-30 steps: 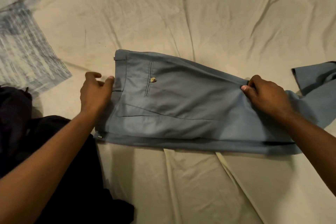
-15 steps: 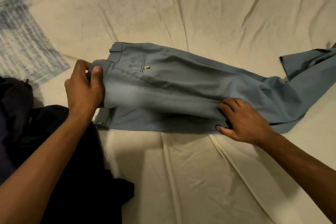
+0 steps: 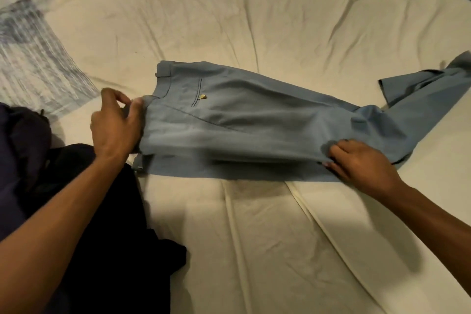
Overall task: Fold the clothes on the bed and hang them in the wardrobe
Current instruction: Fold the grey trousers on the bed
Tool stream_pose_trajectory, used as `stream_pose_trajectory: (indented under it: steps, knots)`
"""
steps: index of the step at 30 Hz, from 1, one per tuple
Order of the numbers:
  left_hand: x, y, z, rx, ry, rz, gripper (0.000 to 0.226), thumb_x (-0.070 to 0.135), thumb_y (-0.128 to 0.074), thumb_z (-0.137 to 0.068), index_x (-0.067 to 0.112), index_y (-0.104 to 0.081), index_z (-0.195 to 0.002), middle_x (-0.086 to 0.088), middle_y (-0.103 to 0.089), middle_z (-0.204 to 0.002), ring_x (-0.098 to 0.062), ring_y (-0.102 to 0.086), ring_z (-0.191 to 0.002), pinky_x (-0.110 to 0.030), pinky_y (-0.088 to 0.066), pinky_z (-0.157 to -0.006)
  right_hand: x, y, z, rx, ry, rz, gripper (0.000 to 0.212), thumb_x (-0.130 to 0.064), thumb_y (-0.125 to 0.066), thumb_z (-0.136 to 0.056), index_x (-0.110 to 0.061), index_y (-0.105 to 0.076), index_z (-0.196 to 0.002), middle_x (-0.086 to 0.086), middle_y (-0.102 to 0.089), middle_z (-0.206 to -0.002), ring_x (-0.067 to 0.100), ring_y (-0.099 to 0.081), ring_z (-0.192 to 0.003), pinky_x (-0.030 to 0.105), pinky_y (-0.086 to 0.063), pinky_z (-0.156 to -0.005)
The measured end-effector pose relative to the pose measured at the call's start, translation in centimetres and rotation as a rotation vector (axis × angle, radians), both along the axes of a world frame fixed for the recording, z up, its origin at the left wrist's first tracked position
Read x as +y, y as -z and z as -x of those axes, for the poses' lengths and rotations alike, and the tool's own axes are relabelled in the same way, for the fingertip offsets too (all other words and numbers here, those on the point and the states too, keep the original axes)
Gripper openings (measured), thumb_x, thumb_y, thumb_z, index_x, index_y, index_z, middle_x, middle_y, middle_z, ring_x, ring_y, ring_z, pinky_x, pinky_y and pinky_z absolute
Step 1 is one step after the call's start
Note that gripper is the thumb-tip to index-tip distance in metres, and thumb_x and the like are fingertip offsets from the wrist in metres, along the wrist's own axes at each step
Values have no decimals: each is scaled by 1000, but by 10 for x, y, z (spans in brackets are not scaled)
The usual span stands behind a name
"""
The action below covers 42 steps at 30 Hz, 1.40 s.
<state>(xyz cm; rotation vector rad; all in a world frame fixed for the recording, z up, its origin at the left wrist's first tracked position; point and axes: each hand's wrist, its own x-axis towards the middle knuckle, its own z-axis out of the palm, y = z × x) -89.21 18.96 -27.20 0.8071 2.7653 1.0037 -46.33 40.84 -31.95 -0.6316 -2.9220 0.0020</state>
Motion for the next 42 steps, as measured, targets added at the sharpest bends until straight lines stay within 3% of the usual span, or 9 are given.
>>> stream_pose_trajectory:
  steps: [4,9,15,17,22,28,31,34,42]
  knots:
    - [-35,47,-4,-39,66,222,40,57,-44,-99,18,-42,-105,-20,-66,-84,-47,-59,-88,-44,-39,-70,-1,8,-12,24,65,148,34,-50,-38,-97,-21,-53,-87,4,-60,-75,27,-58,-65,31,-42,-48]
    - [-30,39,-8,49,-16,73,37,45,-39,-105,9,-44,-112,-24,-67,-91,-48,-57,-89,-40,-32,-70,12,-15,-7,104,199,103,50,-53,-31,-99,-10,-51,-83,11,-57,-62,29,-53,-50,30,-36,-47]
    - [-43,52,-11,98,196,505,36,49,-38,-103,13,-36,-103,-28,-62,-90,-48,-59,-84,-46,-41,-67,7,-6,-16,-429,204,171,87,-80,10,-81,-31,-59,-99,-5,-66,-83,19,-66,-78,31,-46,-59]
    - [-39,50,-13,103,182,503,33,45,-42,-102,12,-36,-103,-27,-62,-96,-48,-59,-85,-46,-42,-67,6,-5,-16,-365,293,235,93,-83,15,-78,-33,-62,-93,-6,-62,-78,20,-66,-80,32,-48,-64]
    - [-30,40,-16,295,215,328,30,31,-52,-100,5,-49,-114,-26,-53,-110,-47,-53,-94,-53,-43,-73,1,-12,3,-61,309,172,59,-68,-14,-96,-24,-48,-76,1,-61,-73,27,-59,-66,32,-38,-55]
    - [34,32,-39,386,585,300,38,37,-38,-98,15,-53,-126,-16,-53,-126,-39,-51,-107,-50,-43,-84,22,-14,63,51,363,145,28,-34,-55,-99,-12,-60,-116,13,-62,-114,34,-56,-102,46,-50,-79]
    - [68,40,-49,349,694,307,45,41,-33,-99,18,-47,-135,-10,-47,-139,-33,-46,-122,-51,-42,-96,39,-7,85,-71,354,198,37,-34,-59,-95,-14,-57,-126,14,-59,-124,37,-54,-111,49,-47,-89]
    - [104,44,-47,296,612,253,41,32,-44,-102,18,-43,-141,-11,-41,-146,-33,-40,-130,-53,-40,-104,53,1,95,-124,351,209,24,-33,-57,-97,-17,-60,-114,11,-60,-118,34,-53,-106,46,-46,-87]
    - [168,38,17,300,557,449,32,24,-58,-95,20,-62,-126,-12,-58,-132,-36,-37,-131,-52,-34,-100,56,-5,85,164,389,358,13,-25,-47,-102,-15,-55,-99,6,-66,-87,28,-60,-80,40,-47,-72]
